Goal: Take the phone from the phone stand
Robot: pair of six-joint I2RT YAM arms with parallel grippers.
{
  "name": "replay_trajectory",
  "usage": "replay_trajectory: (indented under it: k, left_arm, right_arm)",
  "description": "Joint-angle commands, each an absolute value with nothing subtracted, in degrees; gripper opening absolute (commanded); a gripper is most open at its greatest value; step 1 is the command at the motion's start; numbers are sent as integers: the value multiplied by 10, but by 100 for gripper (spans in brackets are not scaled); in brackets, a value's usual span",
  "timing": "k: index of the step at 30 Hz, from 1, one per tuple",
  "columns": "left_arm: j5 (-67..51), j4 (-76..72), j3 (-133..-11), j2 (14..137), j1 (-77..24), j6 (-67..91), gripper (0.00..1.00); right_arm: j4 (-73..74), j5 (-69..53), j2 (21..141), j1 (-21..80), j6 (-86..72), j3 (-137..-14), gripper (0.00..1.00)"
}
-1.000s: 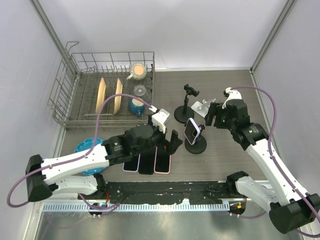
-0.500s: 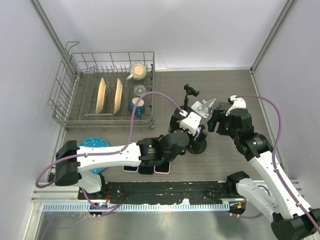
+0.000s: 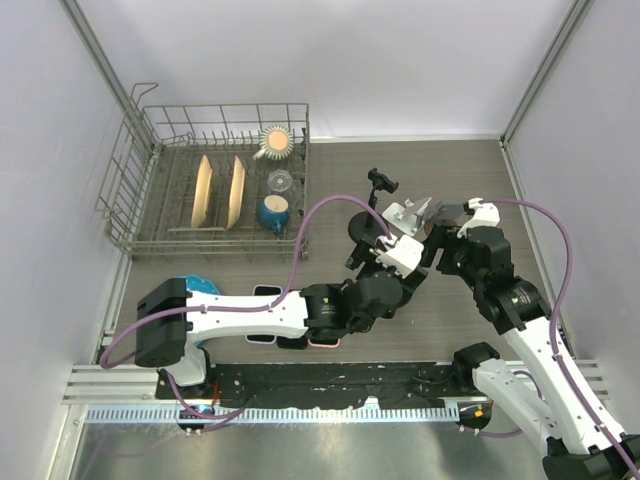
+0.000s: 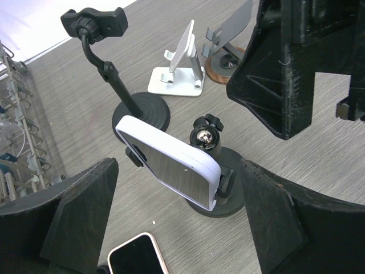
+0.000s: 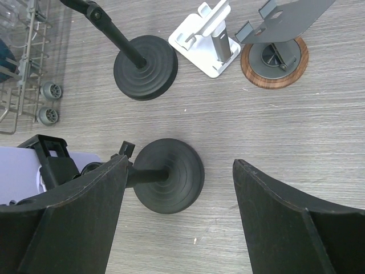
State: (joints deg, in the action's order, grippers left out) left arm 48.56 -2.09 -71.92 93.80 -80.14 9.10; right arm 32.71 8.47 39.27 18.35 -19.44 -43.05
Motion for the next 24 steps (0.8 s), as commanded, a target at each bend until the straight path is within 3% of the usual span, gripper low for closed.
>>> replay_trajectory:
  k: [1,14,17,24]
  left_arm:
    - [508,-67,-730,928,-802,81,87]
    - [425,-79,-715,913,-787,76,33]
    - [400,-76,-714,911,-775,79,25]
    - [298,-93,-701,897,-737,72,17]
  right_arm:
    - [300,77,373,182,-196,-430,80]
    - [300,58,352,182,-193,-427,79]
    - [300,56,349,182,-192,-428,79]
    - [299,32,344,181,-184,-431,79]
